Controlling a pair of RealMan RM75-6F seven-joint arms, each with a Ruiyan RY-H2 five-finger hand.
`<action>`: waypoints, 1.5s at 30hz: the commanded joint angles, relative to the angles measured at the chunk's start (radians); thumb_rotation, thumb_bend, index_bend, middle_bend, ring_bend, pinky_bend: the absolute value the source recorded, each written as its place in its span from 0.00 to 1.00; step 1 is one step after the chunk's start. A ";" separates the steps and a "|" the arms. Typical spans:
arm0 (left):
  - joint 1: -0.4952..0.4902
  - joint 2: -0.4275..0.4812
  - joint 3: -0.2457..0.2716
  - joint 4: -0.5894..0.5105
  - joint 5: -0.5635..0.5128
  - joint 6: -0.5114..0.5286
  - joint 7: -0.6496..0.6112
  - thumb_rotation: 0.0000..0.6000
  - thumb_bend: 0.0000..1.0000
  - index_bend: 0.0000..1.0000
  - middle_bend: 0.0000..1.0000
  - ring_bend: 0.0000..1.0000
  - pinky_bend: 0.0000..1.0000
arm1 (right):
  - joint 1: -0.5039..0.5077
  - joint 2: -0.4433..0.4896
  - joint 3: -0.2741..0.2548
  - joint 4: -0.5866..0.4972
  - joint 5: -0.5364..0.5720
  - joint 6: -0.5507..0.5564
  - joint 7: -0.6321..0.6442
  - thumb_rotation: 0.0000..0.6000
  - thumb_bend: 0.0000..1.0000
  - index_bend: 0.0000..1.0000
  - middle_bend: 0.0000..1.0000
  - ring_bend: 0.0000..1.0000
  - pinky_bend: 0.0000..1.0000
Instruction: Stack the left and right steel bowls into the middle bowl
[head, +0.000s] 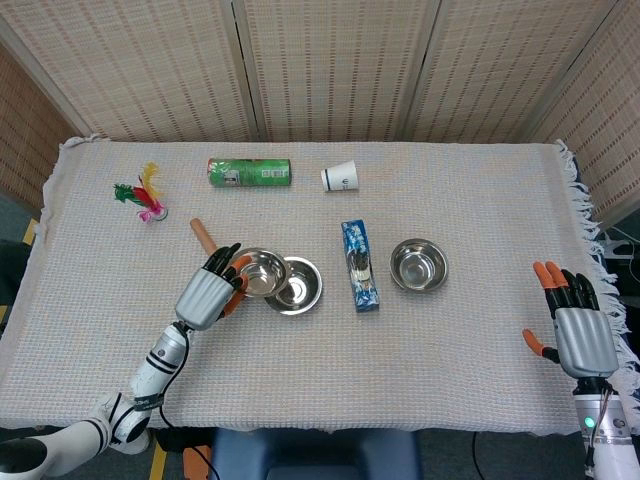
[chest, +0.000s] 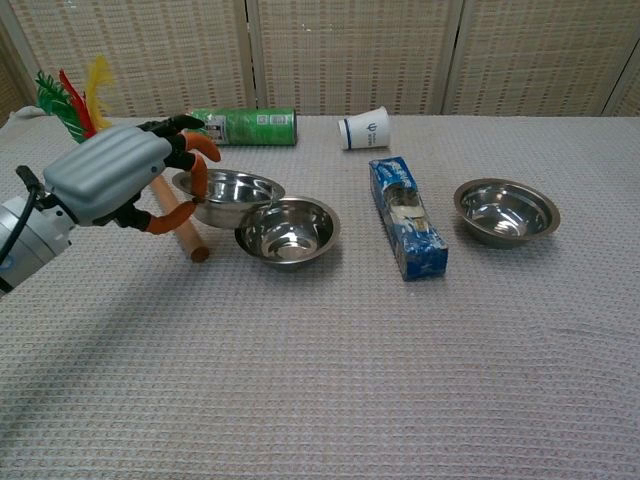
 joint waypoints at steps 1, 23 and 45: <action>-0.033 -0.048 0.002 0.047 -0.012 -0.022 -0.030 1.00 0.55 0.67 0.20 0.05 0.17 | 0.003 -0.001 0.004 0.002 0.010 -0.006 -0.004 1.00 0.14 0.00 0.00 0.00 0.00; -0.059 -0.086 0.038 -0.049 -0.079 -0.102 0.013 1.00 0.42 0.00 0.02 0.00 0.16 | 0.010 -0.003 -0.005 -0.005 0.006 -0.020 -0.012 1.00 0.14 0.00 0.00 0.00 0.00; 0.275 0.345 0.162 -0.590 -0.220 0.075 0.265 1.00 0.38 0.00 0.00 0.00 0.15 | 0.377 -0.236 0.062 0.253 0.090 -0.470 -0.184 1.00 0.14 0.00 0.00 0.00 0.00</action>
